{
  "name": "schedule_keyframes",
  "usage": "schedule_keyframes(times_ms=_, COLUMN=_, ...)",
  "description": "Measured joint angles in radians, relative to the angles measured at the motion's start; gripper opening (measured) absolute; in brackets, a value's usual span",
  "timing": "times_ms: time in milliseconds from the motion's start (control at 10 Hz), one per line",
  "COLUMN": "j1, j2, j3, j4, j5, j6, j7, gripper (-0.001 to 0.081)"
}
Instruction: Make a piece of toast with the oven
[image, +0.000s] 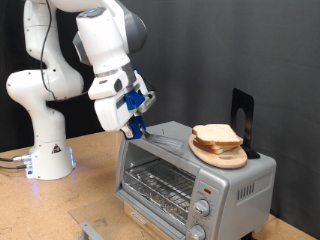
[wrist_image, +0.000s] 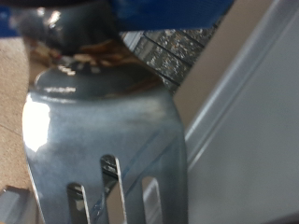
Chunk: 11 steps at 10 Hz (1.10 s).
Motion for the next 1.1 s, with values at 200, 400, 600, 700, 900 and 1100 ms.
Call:
schedule_keyframes(times_ms=200, j1=0.0, j2=0.013, j3=0.018, j4=0.005, j5=0.002, j6=0.009, j7=0.0, gripper=0.0447)
schedule_keyframes(times_ms=400, j1=0.0, j2=0.022, j3=0.035, j4=0.007, j5=0.003, j6=0.018, j7=0.01, gripper=0.0447)
schedule_keyframes(times_ms=600, j1=0.001, j2=0.024, j3=0.041, j4=0.009, j5=0.024, j6=0.024, j7=0.007, gripper=0.0447)
schedule_keyframes(times_ms=700, j1=0.001, j2=0.023, j3=0.038, j4=0.009, j5=0.037, j6=0.021, j7=-0.003, gripper=0.0447)
schedule_keyframes(times_ms=900, j1=0.0, j2=0.016, j3=0.032, j4=0.008, j5=0.048, j6=-0.002, j7=-0.03, gripper=0.0445)
schedule_keyframes(times_ms=1100, j1=-0.002, j2=0.008, j3=0.029, j4=0.006, j5=0.052, j6=-0.004, j7=-0.031, gripper=0.0439)
